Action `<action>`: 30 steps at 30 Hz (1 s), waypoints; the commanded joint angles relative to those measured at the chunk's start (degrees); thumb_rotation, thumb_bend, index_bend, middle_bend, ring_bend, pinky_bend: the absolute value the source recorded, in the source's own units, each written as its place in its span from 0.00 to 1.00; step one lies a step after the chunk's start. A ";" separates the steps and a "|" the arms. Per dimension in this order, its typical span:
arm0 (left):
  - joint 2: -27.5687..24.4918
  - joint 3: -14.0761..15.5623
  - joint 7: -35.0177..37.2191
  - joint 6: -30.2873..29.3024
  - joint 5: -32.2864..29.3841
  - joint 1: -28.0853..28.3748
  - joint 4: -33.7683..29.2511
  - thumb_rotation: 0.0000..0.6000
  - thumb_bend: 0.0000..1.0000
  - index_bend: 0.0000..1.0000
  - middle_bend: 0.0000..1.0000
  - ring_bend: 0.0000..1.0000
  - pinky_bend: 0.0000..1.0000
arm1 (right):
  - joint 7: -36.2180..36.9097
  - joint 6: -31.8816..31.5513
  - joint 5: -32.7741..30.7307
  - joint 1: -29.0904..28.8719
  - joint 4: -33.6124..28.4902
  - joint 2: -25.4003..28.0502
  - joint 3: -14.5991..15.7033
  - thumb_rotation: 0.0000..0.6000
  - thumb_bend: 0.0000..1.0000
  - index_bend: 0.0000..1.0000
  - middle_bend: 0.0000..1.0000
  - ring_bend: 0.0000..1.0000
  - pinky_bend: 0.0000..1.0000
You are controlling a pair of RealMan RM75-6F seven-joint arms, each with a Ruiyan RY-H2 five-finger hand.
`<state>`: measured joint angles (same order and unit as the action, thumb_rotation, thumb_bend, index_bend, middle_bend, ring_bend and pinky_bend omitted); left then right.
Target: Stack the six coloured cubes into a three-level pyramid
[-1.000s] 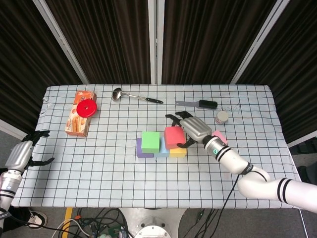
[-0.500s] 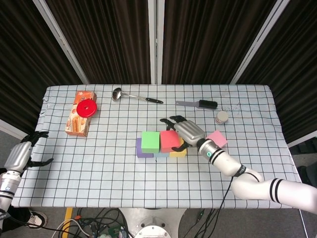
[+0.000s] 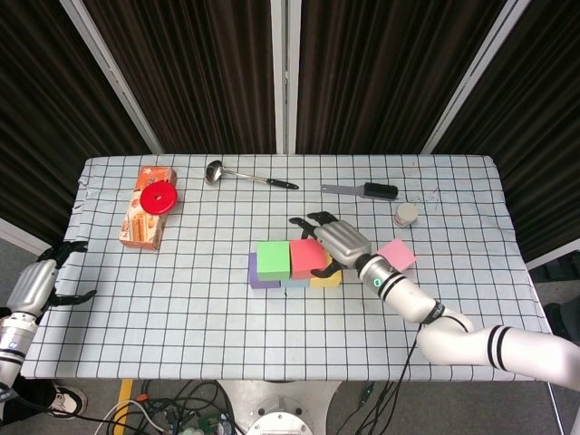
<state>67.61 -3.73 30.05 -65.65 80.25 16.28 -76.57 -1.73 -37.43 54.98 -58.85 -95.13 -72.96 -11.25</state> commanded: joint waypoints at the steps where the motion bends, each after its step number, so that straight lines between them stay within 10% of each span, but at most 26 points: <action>1: 0.05 0.07 0.13 0.03 0.07 -0.02 0.14 1.00 0.13 0.17 0.22 0.08 0.11 | -0.88 -0.34 -0.77 -0.22 -0.43 0.11 0.18 1.00 0.21 0.00 0.41 0.00 0.00; 30: 0.24 0.35 2.49 0.58 0.86 0.41 1.15 1.00 0.13 0.17 0.22 0.08 0.11 | -11.95 -6.21 -10.95 -2.94 -5.90 1.00 1.56 1.00 0.21 0.00 0.41 0.00 0.00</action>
<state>67.84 -3.40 32.51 -65.06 81.08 16.69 -75.43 -13.20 -43.34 44.46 -61.50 -100.69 -71.98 -9.73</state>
